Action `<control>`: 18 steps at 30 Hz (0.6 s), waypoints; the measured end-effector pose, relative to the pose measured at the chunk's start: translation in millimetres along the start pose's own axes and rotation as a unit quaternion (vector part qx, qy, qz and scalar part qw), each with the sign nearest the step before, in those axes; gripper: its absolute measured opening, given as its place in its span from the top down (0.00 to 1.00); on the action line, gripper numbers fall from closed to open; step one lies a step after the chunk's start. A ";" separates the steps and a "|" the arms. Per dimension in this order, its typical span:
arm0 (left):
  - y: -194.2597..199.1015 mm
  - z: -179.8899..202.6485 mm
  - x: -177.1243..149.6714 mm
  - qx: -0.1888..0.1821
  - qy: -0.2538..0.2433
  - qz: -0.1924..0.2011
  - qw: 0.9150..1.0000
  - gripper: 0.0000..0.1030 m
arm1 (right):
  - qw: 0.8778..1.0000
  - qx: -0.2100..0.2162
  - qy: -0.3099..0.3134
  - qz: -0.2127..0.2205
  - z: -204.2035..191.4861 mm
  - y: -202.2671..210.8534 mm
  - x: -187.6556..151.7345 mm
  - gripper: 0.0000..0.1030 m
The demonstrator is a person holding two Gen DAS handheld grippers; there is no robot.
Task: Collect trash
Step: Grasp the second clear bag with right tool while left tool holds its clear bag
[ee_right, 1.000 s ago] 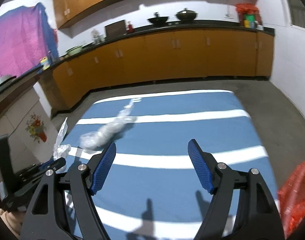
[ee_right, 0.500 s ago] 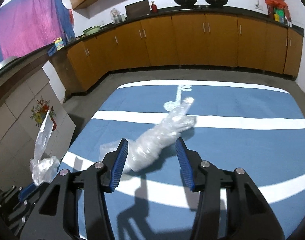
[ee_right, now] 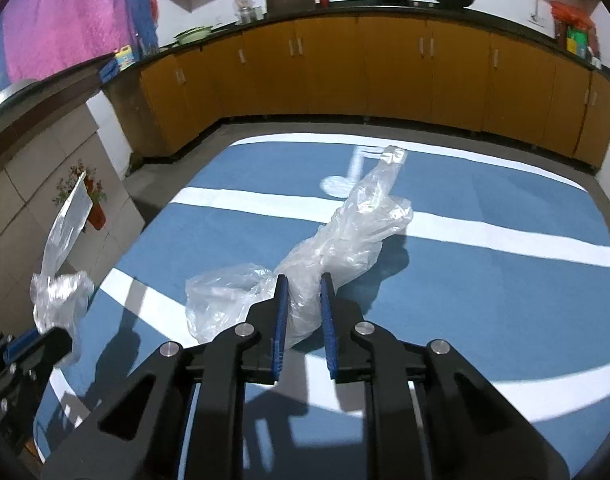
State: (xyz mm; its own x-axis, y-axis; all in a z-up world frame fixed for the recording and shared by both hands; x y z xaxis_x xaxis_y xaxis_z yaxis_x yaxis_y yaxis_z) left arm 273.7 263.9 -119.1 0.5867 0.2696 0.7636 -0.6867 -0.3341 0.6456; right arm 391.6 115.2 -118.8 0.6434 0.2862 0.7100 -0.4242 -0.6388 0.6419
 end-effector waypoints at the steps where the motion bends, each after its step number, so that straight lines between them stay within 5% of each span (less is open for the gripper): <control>1: 1.1 2.5 0.1 -0.003 -0.001 0.000 1.000 0.83 | 1.000 -0.002 -0.003 0.001 3.6 3.9 -2.0 0.84; 18: 43.9 76.5 -7.7 -0.068 -0.044 0.006 0.997 0.83 | 0.996 -0.075 -0.032 0.021 58.8 142.2 -73.2 0.84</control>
State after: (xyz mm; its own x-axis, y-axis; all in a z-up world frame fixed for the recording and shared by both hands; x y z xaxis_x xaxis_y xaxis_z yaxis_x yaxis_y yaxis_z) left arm 271.8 178.1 -97.5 0.6097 0.1836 0.7711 -0.7419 -0.2101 0.6367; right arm 321.7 -38.6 -96.5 0.6605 0.2120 0.7203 -0.5393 -0.5335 0.6516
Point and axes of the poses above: each gripper's, at about its wrist camera, not at the fingertips, and y roughly against the way its jaws point, z to its right, x to its top, the point moved 5 cm from there along -y, roughly the way its jaws point, and after that the axes turned 12 degrees about x, right-handed, at the moved point
